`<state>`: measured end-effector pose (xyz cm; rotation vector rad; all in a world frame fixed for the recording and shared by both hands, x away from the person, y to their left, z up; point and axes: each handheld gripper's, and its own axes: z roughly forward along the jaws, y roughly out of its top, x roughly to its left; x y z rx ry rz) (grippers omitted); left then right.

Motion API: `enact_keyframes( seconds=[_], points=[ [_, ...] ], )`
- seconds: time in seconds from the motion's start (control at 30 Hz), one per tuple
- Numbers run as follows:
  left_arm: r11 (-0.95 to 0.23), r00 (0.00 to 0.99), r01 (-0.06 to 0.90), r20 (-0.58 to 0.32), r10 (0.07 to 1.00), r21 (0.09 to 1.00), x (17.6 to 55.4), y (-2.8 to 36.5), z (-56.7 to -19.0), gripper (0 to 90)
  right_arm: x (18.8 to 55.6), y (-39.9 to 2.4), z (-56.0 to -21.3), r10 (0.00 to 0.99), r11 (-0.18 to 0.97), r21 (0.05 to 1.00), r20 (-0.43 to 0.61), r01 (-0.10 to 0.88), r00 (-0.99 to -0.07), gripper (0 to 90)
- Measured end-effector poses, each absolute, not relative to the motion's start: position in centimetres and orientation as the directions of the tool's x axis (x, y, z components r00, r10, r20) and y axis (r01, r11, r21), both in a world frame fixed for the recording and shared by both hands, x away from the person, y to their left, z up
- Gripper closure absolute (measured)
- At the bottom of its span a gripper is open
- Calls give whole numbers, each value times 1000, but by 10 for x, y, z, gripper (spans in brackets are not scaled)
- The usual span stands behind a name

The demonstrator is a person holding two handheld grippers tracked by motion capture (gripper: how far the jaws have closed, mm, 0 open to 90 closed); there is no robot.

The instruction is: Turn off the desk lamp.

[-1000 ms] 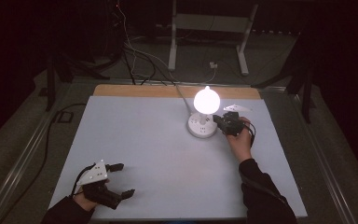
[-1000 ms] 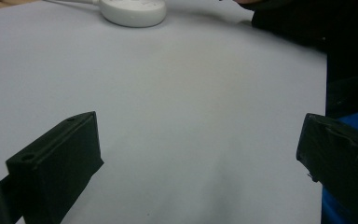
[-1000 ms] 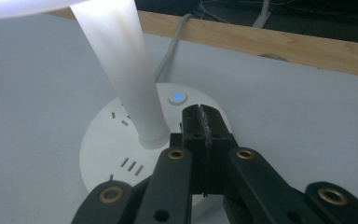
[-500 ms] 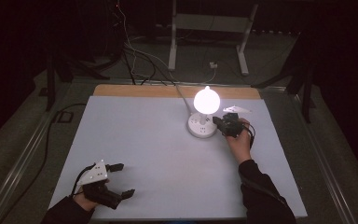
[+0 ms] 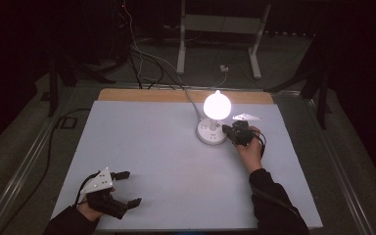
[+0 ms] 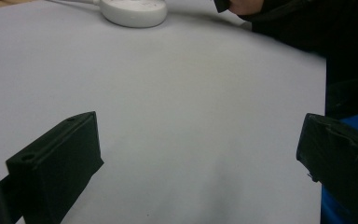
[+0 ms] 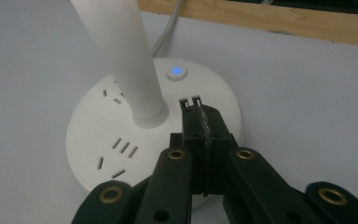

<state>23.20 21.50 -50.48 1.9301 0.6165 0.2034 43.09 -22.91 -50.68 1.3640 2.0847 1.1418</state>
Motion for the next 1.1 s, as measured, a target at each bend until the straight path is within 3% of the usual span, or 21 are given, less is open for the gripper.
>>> enact_keyframes(
  seconds=[0.37,0.47,0.8,0.97,1.1],
  points=[
    [-318,854,326,-133,502,890,232,215,-505,4,429,-230,-511,889,199,809,88,553,-450,900],
    [-319,855,326,-133,501,890,232,214,-505,4,426,-227,-512,889,233,820,38,522,-457,900],
    [-318,853,328,-135,504,890,233,215,-505,4,428,-230,-500,884,196,826,83,528,-459,893],
    [-315,853,326,-134,504,891,232,215,-505,4,425,-230,-493,870,206,839,79,504,-487,765],
    [-312,853,328,-137,504,892,232,215,-505,4,419,-233,-491,859,204,853,79,480,-505,608]
  ],
)
